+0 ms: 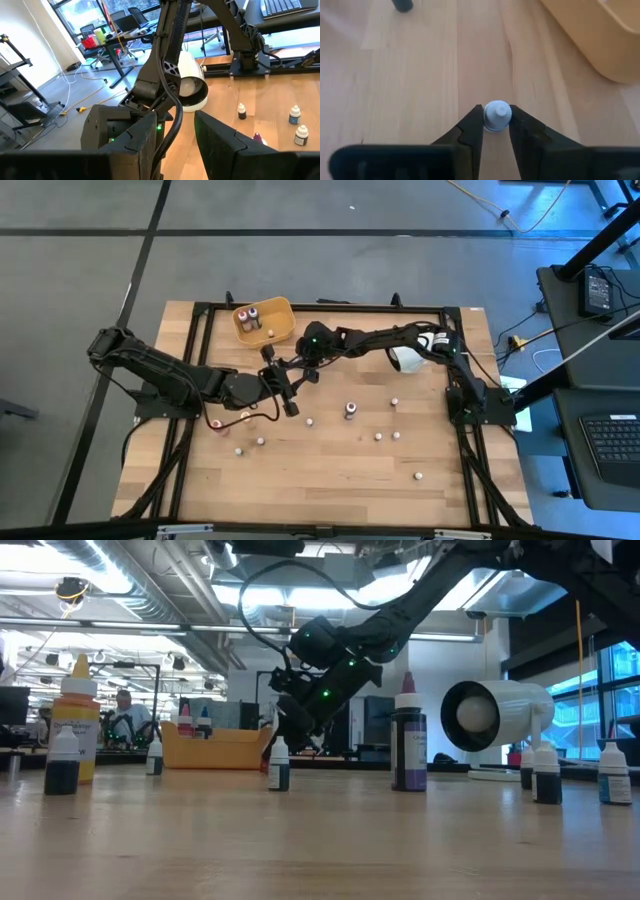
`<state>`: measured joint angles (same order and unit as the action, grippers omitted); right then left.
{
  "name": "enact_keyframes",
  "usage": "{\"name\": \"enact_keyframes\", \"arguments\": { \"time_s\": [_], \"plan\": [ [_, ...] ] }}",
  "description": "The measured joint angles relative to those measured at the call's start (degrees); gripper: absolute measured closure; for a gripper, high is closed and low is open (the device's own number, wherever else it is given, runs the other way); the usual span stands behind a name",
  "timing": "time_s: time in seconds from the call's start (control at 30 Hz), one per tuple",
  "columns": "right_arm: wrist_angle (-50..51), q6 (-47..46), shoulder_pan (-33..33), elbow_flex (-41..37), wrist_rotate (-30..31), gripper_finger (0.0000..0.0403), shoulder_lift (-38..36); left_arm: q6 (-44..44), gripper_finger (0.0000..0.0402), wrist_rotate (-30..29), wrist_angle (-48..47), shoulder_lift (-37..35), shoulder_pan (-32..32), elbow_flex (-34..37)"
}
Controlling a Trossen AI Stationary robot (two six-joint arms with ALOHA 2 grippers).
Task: Pick & Place food coloring
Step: Put the top small red food coloring bottle into the yellow bin
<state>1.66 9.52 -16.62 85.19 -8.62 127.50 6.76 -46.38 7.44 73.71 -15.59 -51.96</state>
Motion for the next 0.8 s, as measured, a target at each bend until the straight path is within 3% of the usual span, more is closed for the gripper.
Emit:
{"name": "enact_keyframes", "arguments": {
  "time_s": [0.47,0.7,0.8],
  "plan": [
    [1.06,1.73,0.00,0.05,-0.58,0.0243,-0.19,0.00,0.0272,-0.01,0.00,0.00,0.00,0.00],
    [13.75,3.08,0.00,0.46,8.15,0.0229,-9.07,0.02,0.0272,-0.01,-0.78,0.00,0.00,0.00],
    [15.95,2.75,-0.04,-4.16,8.86,0.0228,-15.06,-0.02,0.0272,0.01,-1.65,0.00,0.00,0.00]
  ]
}}
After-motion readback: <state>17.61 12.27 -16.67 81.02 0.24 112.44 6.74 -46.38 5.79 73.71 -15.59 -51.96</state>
